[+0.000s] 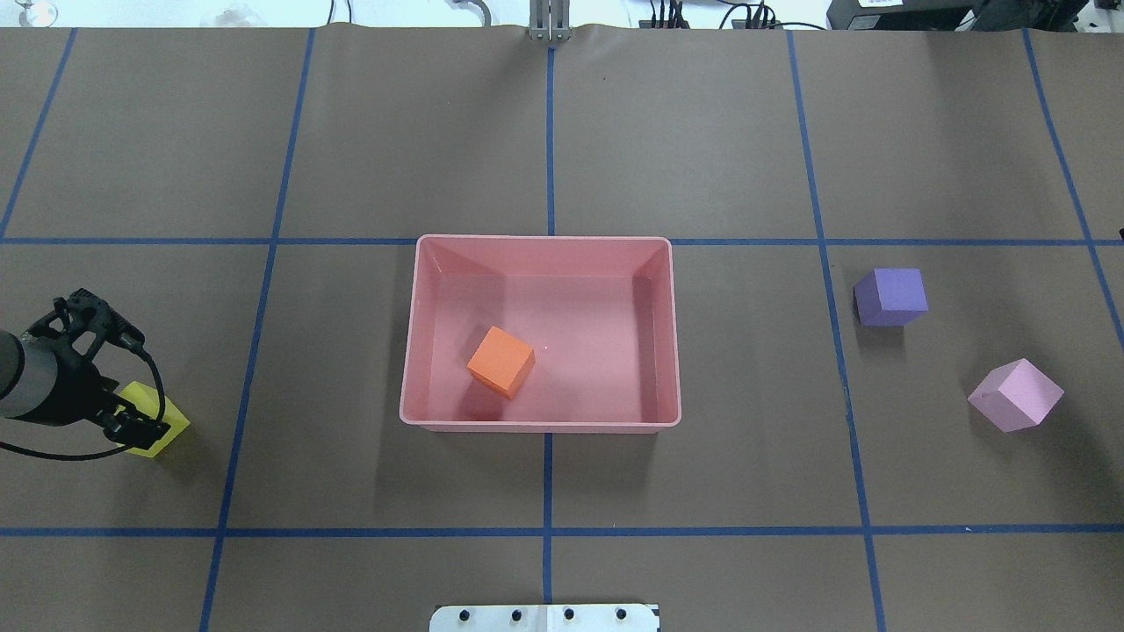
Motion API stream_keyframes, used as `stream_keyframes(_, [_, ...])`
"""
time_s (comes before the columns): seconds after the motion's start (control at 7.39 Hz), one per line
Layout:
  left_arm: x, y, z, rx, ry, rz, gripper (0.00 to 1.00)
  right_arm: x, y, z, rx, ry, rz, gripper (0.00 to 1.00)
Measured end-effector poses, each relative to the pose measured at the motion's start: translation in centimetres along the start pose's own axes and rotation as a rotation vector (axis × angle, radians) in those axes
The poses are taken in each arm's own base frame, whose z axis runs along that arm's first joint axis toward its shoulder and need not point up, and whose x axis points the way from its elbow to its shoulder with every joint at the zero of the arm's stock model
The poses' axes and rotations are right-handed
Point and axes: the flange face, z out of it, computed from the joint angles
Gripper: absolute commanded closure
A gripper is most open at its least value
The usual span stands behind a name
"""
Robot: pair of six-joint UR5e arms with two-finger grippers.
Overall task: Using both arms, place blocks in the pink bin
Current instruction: 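Move the left gripper to the yellow-green cube and grasp it, then carry the yellow-green cube into the bin beside the orange cube, release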
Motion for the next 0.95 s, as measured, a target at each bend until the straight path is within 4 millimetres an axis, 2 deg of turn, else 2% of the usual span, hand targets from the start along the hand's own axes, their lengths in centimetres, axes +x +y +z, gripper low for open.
stream_keyframes(0.14, [0.2, -0.1, 1.3, -0.013, -0.003, 0.005, 0.36, 0.0, 0.0, 0.0, -0.001, 0.0, 0.0, 0.0])
stream_keyframes(0.27, [0.2, -0.1, 2.3, -0.019, -0.004, 0.009, 0.85, 0.1, 0.1, 0.1, -0.001, 0.0, 0.001, 0.0])
stream_keyframes(0.41, [0.1, -0.1, 2.9, -0.015, 0.0, 0.012, 1.0, 0.1, 0.1, 0.1, -0.002, 0.0, 0.001, 0.0])
stream_keyframes(0.68, [1.2, -1.2, 2.0, -0.004, 0.041, 0.017, 1.0, 0.1, 0.1, 0.1, -0.002, 0.0, 0.001, 0.0])
stream_keyframes(0.81, [2.5, -3.3, 0.2, -0.008, 0.08, 0.006, 1.0, 0.1, 0.2, 0.1, -0.002, -0.001, 0.001, 0.0])
stream_keyframes(0.95, [4.4, -6.8, -2.5, -0.011, 0.101, -0.03, 0.98, 0.0, 0.1, 0.0, -0.001, -0.001, 0.0, 0.0])
